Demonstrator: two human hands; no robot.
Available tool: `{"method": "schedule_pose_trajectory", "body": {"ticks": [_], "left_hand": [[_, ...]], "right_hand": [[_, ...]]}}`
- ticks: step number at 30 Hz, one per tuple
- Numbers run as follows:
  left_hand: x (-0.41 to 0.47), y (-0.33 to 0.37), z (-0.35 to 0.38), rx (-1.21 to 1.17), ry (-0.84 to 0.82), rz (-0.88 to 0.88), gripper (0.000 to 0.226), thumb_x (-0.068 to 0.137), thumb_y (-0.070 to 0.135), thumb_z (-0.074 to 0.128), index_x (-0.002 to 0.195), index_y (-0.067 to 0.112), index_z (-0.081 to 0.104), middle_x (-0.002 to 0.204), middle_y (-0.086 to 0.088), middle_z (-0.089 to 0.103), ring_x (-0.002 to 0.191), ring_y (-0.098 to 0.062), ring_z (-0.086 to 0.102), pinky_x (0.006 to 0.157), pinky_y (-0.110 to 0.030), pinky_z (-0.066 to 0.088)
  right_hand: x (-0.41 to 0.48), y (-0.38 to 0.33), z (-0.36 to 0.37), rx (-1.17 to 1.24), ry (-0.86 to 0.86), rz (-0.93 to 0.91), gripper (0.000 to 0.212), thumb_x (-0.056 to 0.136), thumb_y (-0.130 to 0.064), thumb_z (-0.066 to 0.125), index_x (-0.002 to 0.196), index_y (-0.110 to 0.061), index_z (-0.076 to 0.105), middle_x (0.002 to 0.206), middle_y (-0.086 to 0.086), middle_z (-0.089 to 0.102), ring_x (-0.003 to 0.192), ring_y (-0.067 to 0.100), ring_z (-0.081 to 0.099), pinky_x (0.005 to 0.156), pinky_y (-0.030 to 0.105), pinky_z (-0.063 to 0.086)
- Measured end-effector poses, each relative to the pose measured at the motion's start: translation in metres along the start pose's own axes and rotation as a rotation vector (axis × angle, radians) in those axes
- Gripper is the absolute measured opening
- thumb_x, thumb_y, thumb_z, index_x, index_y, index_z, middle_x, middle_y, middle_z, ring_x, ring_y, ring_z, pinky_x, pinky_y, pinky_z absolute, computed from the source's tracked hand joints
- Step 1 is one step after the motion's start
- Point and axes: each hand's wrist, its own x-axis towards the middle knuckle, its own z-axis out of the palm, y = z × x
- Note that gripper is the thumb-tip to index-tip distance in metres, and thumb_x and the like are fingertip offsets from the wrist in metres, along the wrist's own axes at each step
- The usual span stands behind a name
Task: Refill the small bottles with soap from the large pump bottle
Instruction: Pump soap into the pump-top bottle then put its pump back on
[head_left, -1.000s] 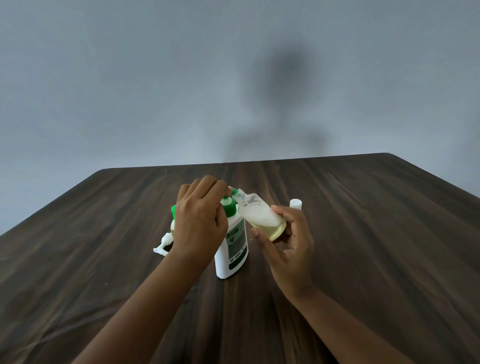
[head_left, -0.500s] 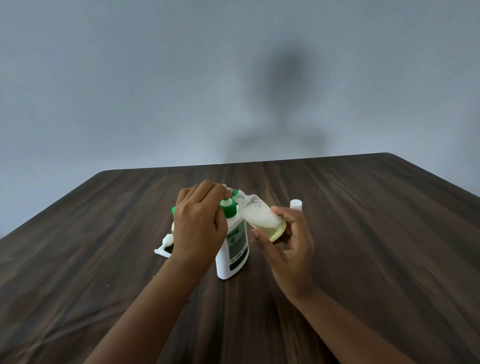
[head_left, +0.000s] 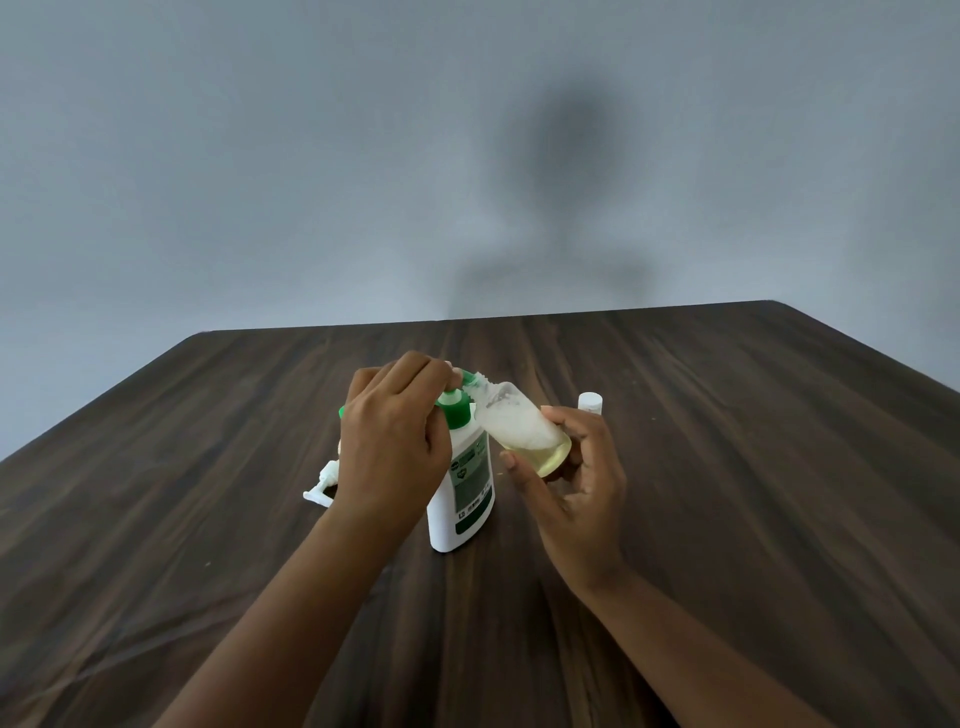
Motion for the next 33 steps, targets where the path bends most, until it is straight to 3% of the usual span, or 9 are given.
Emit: {"method": "schedule_pose_trajectory", "body": {"ticks": [3, 7, 17, 26, 33], "left_hand": [[0.001, 0.001, -0.002, -0.009, 0.003, 0.014, 0.029, 0.075, 0.002, 0.038, 0.082, 0.009, 0.065, 0.086, 0.001, 0.067, 0.076, -0.009, 0.052, 0.075, -0.021, 0.032], [0.014, -0.003, -0.007, 0.018, -0.061, 0.054, 0.029, 0.076, 0.006, 0.035, 0.079, 0.011, 0.064, 0.082, 0.002, 0.067, 0.066, -0.015, 0.057, 0.075, -0.026, 0.036], [-0.004, 0.002, -0.001, -0.003, 0.009, -0.001, 0.029, 0.074, 0.002, 0.037, 0.083, 0.007, 0.065, 0.088, -0.002, 0.067, 0.078, -0.011, 0.048, 0.072, -0.02, 0.03], [0.013, 0.001, -0.01, 0.012, -0.054, 0.069, 0.028, 0.074, 0.003, 0.036, 0.08, 0.01, 0.063, 0.084, 0.0, 0.065, 0.068, -0.016, 0.055, 0.073, -0.027, 0.036], [0.005, 0.002, 0.001, -0.028, -0.028, 0.031, 0.025, 0.072, 0.003, 0.035, 0.077, 0.008, 0.059, 0.079, -0.001, 0.06, 0.074, -0.015, 0.048, 0.067, -0.027, 0.035]], "right_hand": [[0.0, -0.001, -0.001, 0.001, -0.003, -0.001, 0.038, 0.088, -0.04, 0.067, 0.115, -0.017, 0.052, 0.11, -0.01, 0.055, 0.1, 0.016, 0.061, 0.073, 0.02, 0.055], [0.001, -0.002, -0.001, 0.012, -0.002, 0.016, 0.039, 0.088, -0.042, 0.068, 0.115, -0.019, 0.052, 0.11, -0.006, 0.056, 0.099, 0.021, 0.063, 0.071, 0.028, 0.059], [0.001, 0.0, -0.001, 0.003, -0.016, 0.003, 0.037, 0.087, -0.032, 0.07, 0.115, -0.016, 0.052, 0.109, -0.008, 0.056, 0.098, 0.018, 0.062, 0.071, 0.023, 0.057], [0.002, -0.003, -0.001, 0.043, -0.01, 0.022, 0.036, 0.086, -0.033, 0.07, 0.114, -0.019, 0.052, 0.107, -0.009, 0.057, 0.097, 0.018, 0.063, 0.072, 0.023, 0.056], [0.0, -0.002, -0.001, 0.02, -0.017, 0.019, 0.037, 0.084, -0.024, 0.072, 0.114, -0.017, 0.053, 0.107, -0.012, 0.056, 0.097, 0.017, 0.062, 0.073, 0.023, 0.055]]}}
